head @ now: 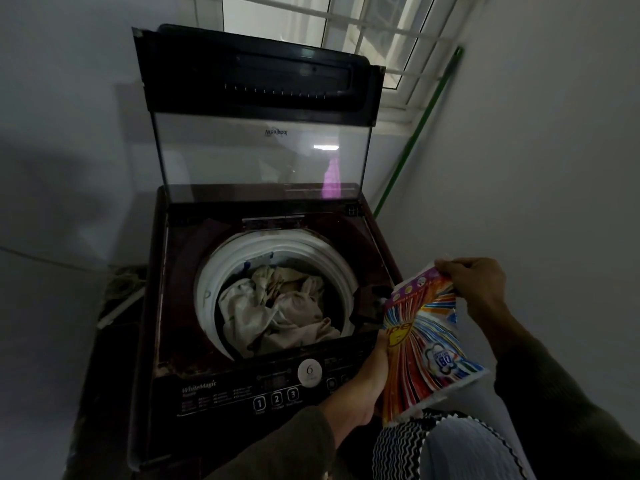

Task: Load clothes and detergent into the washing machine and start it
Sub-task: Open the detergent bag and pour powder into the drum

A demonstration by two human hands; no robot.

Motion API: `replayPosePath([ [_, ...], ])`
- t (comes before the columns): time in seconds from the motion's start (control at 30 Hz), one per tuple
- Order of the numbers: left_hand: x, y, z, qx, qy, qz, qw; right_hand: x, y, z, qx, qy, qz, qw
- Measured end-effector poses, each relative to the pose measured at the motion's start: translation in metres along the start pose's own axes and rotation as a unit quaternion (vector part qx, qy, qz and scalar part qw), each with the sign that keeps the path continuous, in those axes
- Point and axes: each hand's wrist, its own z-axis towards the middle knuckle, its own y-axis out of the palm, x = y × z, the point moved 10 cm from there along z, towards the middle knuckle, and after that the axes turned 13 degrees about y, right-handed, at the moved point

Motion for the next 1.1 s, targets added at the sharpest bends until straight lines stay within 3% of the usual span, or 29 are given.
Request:
replayPosePath([
  [0.77,-0.027,-0.004,0.008,0.004,-0.035,-0.025,0.999,0.013,0.001,-0.009,-0.006,0.015,-0.014,1.0],
  [1.1,-0.03,-0.005,0.007,-0.005,-0.004,-0.018,1.0,0.016,-0.008,-0.021,-0.004,0.014,-0.012,1.0],
])
